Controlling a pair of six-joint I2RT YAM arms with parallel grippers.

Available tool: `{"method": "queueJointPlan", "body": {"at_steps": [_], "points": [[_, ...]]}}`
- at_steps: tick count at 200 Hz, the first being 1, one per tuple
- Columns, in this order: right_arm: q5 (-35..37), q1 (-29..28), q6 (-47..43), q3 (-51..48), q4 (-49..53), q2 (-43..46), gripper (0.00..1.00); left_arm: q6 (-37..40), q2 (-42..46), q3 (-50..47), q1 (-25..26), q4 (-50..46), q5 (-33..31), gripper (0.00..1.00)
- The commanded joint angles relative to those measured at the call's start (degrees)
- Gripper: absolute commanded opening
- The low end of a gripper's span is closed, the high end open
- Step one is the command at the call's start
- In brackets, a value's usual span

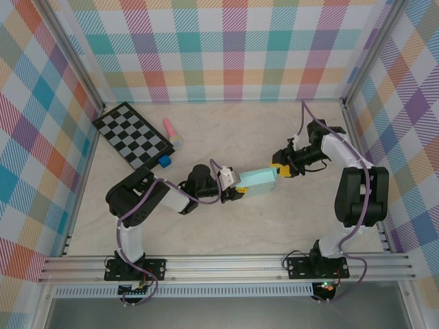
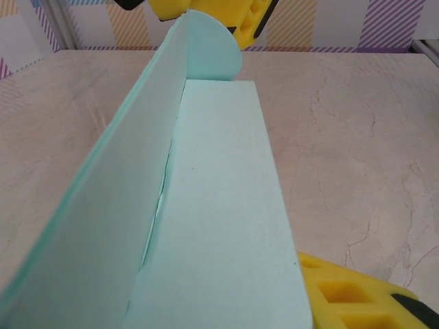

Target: Fold the paper box

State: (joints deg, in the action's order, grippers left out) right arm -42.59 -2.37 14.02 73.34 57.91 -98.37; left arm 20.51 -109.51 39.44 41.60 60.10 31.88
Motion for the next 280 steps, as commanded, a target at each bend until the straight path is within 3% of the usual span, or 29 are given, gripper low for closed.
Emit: {"method": "queueJointPlan", "body": {"at_steps": [1,83,175,210,249,280], "points": [[0.13,-3.02,2.53,1.92,4.94,-1.47,0.43,2.47,0.63,1.76,0.78,-3.3,-0.75,0.43],[5.26,-4.73,2.08,2.72,6.78,-3.19,0.37,3.22,0.79,1.7,0.75,-3.97,-1.02,0.43],[8.31,-5.11,-0.05,-1.26,0.26,0.17,0.29,3.66,1.23,2.65,0.6,-6.91,-1.71,0.5],[9.87,-5.14,1.92,-2.56,-1.85,1.37,0.28,2.71,2.08,2.44,0.23,-7.03,-1.32,0.66],[10.89,-5.1,2.36,-2.22,-5.25,4.66,0.44,4.12,3.61,2.28,-0.49,-9.26,-1.17,0.64],[15.44,-5.02,-8.29,-0.66,-9.52,10.49,0.56,4.34,3.61,2.61,-1.69,-9.28,1.06,0.61]]}}
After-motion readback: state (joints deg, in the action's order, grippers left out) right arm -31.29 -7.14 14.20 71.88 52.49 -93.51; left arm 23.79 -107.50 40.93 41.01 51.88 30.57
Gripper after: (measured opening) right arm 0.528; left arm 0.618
